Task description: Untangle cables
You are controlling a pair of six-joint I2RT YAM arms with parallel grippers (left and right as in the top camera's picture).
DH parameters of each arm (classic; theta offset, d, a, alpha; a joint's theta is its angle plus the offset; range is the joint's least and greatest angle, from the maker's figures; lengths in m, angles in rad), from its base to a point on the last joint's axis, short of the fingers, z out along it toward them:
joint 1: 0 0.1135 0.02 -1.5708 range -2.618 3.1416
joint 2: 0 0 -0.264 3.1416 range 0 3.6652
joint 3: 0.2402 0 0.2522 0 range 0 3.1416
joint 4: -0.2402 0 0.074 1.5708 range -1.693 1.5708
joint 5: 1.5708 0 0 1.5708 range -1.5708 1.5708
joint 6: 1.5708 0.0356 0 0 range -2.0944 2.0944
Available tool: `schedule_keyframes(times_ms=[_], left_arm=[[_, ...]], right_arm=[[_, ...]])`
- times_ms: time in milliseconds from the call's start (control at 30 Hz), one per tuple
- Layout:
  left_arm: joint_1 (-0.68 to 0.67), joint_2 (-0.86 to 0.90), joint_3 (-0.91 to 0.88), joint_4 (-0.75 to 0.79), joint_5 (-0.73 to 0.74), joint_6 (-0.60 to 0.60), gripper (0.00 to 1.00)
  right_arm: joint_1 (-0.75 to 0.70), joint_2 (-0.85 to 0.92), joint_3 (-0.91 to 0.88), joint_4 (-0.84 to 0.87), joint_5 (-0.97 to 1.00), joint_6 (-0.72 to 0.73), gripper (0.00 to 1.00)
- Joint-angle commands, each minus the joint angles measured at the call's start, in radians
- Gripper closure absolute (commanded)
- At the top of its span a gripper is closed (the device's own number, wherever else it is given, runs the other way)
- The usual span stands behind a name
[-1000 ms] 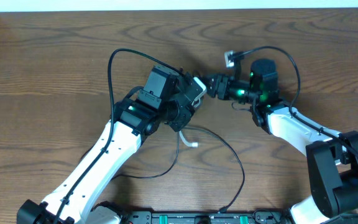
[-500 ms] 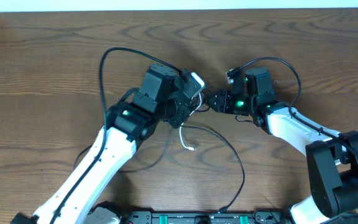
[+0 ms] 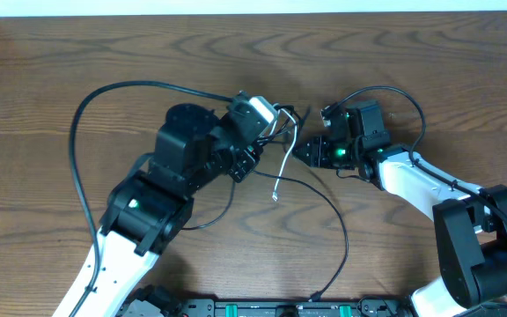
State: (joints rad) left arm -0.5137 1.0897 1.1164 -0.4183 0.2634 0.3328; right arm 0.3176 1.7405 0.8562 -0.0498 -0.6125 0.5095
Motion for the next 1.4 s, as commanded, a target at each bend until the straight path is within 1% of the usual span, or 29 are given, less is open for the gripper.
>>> schedule_keyframes(times_ms=[0,200,267,333,367,400,467,533,600,667,733,767,833,867,933,1067,1133,1233,1267,1367], left_arm=[[-0.001,-0.048,-0.002,0.010,-0.003,-0.017,0.92],[-0.001,-0.092,-0.002,0.043,-0.005,-0.016,0.92],[0.000,-0.092,-0.002,0.058,-0.020,-0.021,0.92],[0.000,-0.090,-0.002,0.075,-0.052,-0.040,0.92],[0.000,-0.089,-0.002,0.089,-0.060,-0.048,0.92],[0.000,-0.089,-0.002,0.100,-0.060,-0.061,0.92],[0.000,-0.089,-0.002,0.125,-0.074,-0.093,0.92],[0.000,-0.088,-0.002,0.151,-0.113,-0.123,0.92],[0.000,-0.084,-0.002,0.170,-0.199,-0.157,0.92],[0.000,-0.071,-0.002,0.172,-0.344,-0.200,0.92],[0.000,-0.060,-0.002,0.169,-0.436,-0.254,0.92],[0.000,-0.050,-0.002,0.165,-0.489,-0.304,0.92],[0.000,-0.038,-0.002,0.155,-0.529,-0.348,0.92],[0.000,-0.034,-0.002,0.154,-0.547,-0.367,0.92],[0.000,-0.025,-0.002,0.154,-0.566,-0.383,0.92],[0.000,0.023,-0.002,0.154,-0.575,-0.423,0.92],[0.000,0.050,-0.002,0.155,-0.571,-0.434,0.92],[0.000,0.080,-0.002,0.169,-0.571,-0.510,0.92],[0.000,0.100,-0.002,0.198,-0.571,-0.561,0.92],[0.000,0.118,-0.002,0.219,-0.571,-0.564,0.92]], right_arm=[[0.007,0.001,0.000,-0.031,-0.008,-0.017,0.59],[0.004,0.001,0.000,-0.045,-0.039,-0.022,0.54],[0.004,0.001,0.000,-0.031,-0.061,-0.057,0.50],[0.004,0.001,0.000,0.012,-0.134,-0.142,0.38],[0.004,0.001,0.000,0.046,-0.186,-0.189,0.27],[0.004,0.001,0.000,0.068,-0.212,-0.208,0.20],[0.004,0.001,0.000,0.111,-0.245,-0.232,0.13],[0.004,0.000,0.000,0.151,-0.248,-0.234,0.11],[0.002,0.000,0.000,0.182,-0.247,-0.232,0.11],[-0.010,0.000,0.000,0.236,-0.246,-0.198,0.11],[-0.023,0.000,0.000,0.291,-0.232,-0.151,0.10],[-0.032,0.000,0.000,0.320,-0.206,-0.113,0.10],[-0.055,0.000,0.000,0.375,-0.147,-0.030,0.10],[-0.068,0.000,0.000,0.403,-0.121,0.025,0.10],[-0.084,0.000,0.000,0.453,-0.120,0.079,0.10],[-0.066,0.000,0.000,0.729,-0.304,0.098,0.09],[-0.041,0.000,0.000,0.799,-0.358,0.108,0.07],[0.008,0.000,0.000,0.824,-0.387,0.108,0.05],[0.057,0.000,0.000,0.812,-0.394,0.107,0.03],[0.118,0.000,0.000,0.814,-0.396,0.091,0.01]])
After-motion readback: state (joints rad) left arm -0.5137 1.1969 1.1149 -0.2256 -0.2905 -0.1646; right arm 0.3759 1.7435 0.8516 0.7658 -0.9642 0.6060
